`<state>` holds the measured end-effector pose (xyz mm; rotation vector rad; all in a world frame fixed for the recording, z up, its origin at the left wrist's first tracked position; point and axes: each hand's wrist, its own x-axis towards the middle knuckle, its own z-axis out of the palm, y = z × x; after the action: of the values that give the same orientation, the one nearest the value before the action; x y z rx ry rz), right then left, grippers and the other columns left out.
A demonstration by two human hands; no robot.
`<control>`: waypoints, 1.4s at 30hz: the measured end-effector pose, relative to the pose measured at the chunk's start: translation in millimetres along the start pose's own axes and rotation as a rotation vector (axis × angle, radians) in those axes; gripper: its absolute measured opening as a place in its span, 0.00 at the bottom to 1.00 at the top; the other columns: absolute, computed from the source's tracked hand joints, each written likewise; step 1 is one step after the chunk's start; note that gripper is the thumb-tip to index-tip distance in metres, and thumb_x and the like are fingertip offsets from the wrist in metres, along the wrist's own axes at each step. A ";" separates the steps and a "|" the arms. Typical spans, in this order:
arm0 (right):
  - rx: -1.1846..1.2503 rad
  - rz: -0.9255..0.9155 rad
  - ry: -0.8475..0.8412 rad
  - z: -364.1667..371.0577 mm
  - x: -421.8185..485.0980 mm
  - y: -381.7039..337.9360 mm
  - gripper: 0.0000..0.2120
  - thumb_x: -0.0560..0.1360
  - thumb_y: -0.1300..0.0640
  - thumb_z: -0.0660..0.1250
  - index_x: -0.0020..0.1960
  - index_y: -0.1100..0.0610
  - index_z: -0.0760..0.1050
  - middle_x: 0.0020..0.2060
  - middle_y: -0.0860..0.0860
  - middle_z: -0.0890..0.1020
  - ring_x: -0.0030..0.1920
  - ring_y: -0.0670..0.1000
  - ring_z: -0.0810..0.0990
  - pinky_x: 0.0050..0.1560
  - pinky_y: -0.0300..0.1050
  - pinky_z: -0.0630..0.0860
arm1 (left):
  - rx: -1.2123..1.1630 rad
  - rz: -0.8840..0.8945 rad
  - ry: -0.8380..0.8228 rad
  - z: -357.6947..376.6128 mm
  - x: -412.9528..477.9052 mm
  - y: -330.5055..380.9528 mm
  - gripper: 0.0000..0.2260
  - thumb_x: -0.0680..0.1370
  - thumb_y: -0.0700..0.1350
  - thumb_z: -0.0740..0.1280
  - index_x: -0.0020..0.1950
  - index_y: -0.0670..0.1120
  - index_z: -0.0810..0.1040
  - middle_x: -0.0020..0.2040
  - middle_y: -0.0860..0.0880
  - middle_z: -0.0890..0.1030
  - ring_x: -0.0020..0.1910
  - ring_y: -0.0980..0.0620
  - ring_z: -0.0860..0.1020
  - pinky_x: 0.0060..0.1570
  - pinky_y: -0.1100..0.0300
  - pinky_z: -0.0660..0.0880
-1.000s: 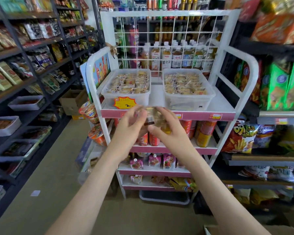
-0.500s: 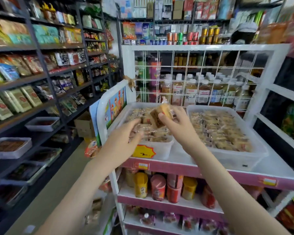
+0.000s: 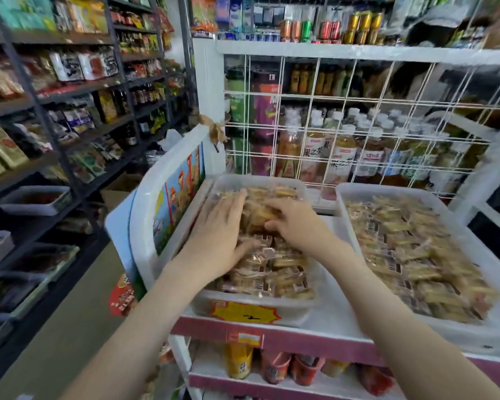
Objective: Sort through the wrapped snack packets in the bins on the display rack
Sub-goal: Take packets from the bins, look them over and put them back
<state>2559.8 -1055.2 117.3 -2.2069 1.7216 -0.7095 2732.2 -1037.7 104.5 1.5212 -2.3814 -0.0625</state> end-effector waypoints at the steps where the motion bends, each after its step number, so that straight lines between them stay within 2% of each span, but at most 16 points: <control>1: -0.135 -0.023 -0.066 5.5 2.9 -0.9 0.17 0.77 0.59 0.66 0.66 0.54 0.74 0.62 0.54 0.78 0.64 0.56 0.72 0.62 0.46 0.66 | 0.040 0.032 0.007 0.7 4.4 -1.9 0.43 0.79 0.60 0.60 0.75 0.51 0.27 0.80 0.45 0.46 0.79 0.47 0.46 0.77 0.51 0.46; 3: -0.395 -0.070 -0.197 14.9 7.3 -3.5 0.15 0.79 0.57 0.60 0.65 0.51 0.72 0.64 0.53 0.75 0.67 0.58 0.68 0.64 0.53 0.64 | 0.113 0.044 -0.051 1.7 12.7 -5.7 0.41 0.79 0.61 0.57 0.69 0.55 0.21 0.79 0.46 0.39 0.78 0.47 0.41 0.77 0.49 0.42; 5: -0.433 -0.067 -0.335 15.0 11.8 -3.3 0.16 0.81 0.54 0.55 0.69 0.47 0.67 0.70 0.50 0.68 0.70 0.58 0.61 0.69 0.60 0.57 | 0.170 0.002 -0.195 5.2 17.3 -7.0 0.35 0.81 0.62 0.51 0.72 0.56 0.27 0.78 0.49 0.34 0.77 0.48 0.35 0.76 0.47 0.39; 7: -0.376 -0.062 -0.407 7.4 17.3 -0.4 0.18 0.83 0.50 0.51 0.72 0.47 0.65 0.73 0.48 0.64 0.72 0.58 0.56 0.71 0.64 0.53 | 0.135 -0.053 -0.345 9.2 18.5 -7.6 0.30 0.81 0.63 0.45 0.77 0.56 0.34 0.78 0.50 0.33 0.77 0.49 0.34 0.75 0.45 0.38; 9: -0.300 -0.037 -0.355 -0.3 22.9 2.6 0.19 0.83 0.51 0.51 0.72 0.48 0.66 0.73 0.50 0.65 0.73 0.58 0.54 0.72 0.63 0.52 | 0.054 -0.088 -0.403 10.7 16.3 -8.2 0.28 0.80 0.63 0.40 0.78 0.59 0.38 0.78 0.51 0.35 0.77 0.49 0.35 0.75 0.46 0.38; 12: -0.228 -0.050 -0.231 -1.6 34.6 5.4 0.19 0.81 0.57 0.57 0.71 0.50 0.68 0.69 0.54 0.70 0.72 0.58 0.61 0.71 0.60 0.60 | 0.019 -0.088 -0.422 6.9 10.3 -8.4 0.32 0.73 0.67 0.34 0.77 0.62 0.38 0.78 0.52 0.35 0.77 0.51 0.35 0.75 0.48 0.37; 15: -0.173 -0.019 -0.247 5.3 47.1 8.3 0.16 0.78 0.59 0.62 0.65 0.51 0.75 0.63 0.53 0.77 0.67 0.56 0.70 0.66 0.57 0.68 | 0.100 -0.070 -0.458 6.1 3.5 -8.0 0.37 0.70 0.72 0.38 0.76 0.61 0.34 0.77 0.53 0.33 0.76 0.52 0.33 0.75 0.50 0.35; 19: -0.322 -0.005 -0.246 11.5 60.3 11.1 0.13 0.77 0.51 0.65 0.61 0.46 0.76 0.63 0.50 0.77 0.69 0.56 0.65 0.70 0.61 0.60 | 0.126 -0.072 -0.446 9.3 -2.1 -7.7 0.35 0.75 0.72 0.42 0.76 0.60 0.33 0.78 0.51 0.33 0.76 0.51 0.33 0.75 0.50 0.35; 24: -0.307 -0.009 -0.226 16.2 63.3 18.0 0.13 0.76 0.53 0.65 0.59 0.43 0.77 0.64 0.49 0.75 0.70 0.58 0.62 0.71 0.63 0.55 | 0.113 -0.066 -0.421 10.6 -2.8 -7.7 0.35 0.75 0.72 0.42 0.77 0.59 0.35 0.78 0.50 0.34 0.77 0.50 0.34 0.74 0.49 0.35; 26: -0.271 -0.022 -0.224 14.5 63.1 19.8 0.12 0.75 0.53 0.67 0.58 0.44 0.79 0.61 0.46 0.78 0.67 0.54 0.69 0.69 0.60 0.61 | 0.104 -0.067 -0.424 10.0 -3.1 -7.2 0.35 0.75 0.72 0.42 0.78 0.59 0.36 0.78 0.49 0.35 0.77 0.49 0.35 0.75 0.48 0.35; 28: -0.213 -0.007 -0.258 9.4 64.2 18.4 0.12 0.74 0.52 0.69 0.57 0.46 0.80 0.57 0.45 0.81 0.57 0.48 0.78 0.62 0.48 0.71 | 0.095 -0.067 -0.429 9.5 -3.1 -6.6 0.35 0.75 0.72 0.42 0.78 0.59 0.36 0.79 0.49 0.35 0.77 0.49 0.35 0.75 0.47 0.36; 30: -0.218 0.009 -0.288 5.2 65.1 14.0 0.12 0.75 0.53 0.69 0.58 0.49 0.81 0.56 0.46 0.82 0.52 0.47 0.81 0.54 0.40 0.73 | 0.086 -0.065 -0.431 8.9 -3.1 -6.3 0.35 0.76 0.72 0.43 0.78 0.59 0.36 0.79 0.48 0.36 0.77 0.48 0.35 0.75 0.46 0.36; 34: -0.318 -0.008 -0.326 -2.6 64.7 5.5 0.15 0.75 0.52 0.67 0.62 0.51 0.78 0.58 0.49 0.81 0.57 0.48 0.78 0.64 0.51 0.70 | 0.063 -0.049 -0.424 7.4 -4.5 -7.4 0.35 0.76 0.72 0.43 0.78 0.58 0.37 0.79 0.47 0.37 0.77 0.46 0.36 0.74 0.46 0.36; 36: -0.311 -0.011 -0.334 -9.9 63.3 3.2 0.16 0.76 0.54 0.67 0.63 0.53 0.76 0.58 0.49 0.80 0.58 0.49 0.77 0.63 0.48 0.72 | 0.052 -0.043 -0.415 7.2 -5.0 -8.2 0.35 0.76 0.72 0.44 0.78 0.58 0.38 0.79 0.46 0.37 0.77 0.46 0.36 0.74 0.46 0.36; 39: -0.157 -0.002 -0.262 -23.5 60.4 4.9 0.14 0.77 0.57 0.66 0.62 0.56 0.76 0.56 0.49 0.80 0.57 0.49 0.78 0.61 0.45 0.73 | 0.054 -0.034 -0.415 6.4 -4.2 -8.0 0.35 0.77 0.71 0.44 0.79 0.57 0.40 0.79 0.45 0.37 0.77 0.46 0.36 0.75 0.46 0.36; 42: 0.035 -0.010 -0.081 -40.7 56.3 3.7 0.10 0.77 0.58 0.67 0.57 0.56 0.76 0.51 0.50 0.80 0.52 0.50 0.79 0.57 0.49 0.77 | 0.051 -0.036 -0.424 6.7 -2.6 -7.5 0.36 0.76 0.71 0.44 0.79 0.56 0.40 0.79 0.47 0.37 0.77 0.47 0.36 0.75 0.46 0.36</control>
<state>2545.7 -1106.3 162.5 -2.1912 1.6480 -0.6387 2737.9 -1039.5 96.0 1.7151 -2.6916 -0.3697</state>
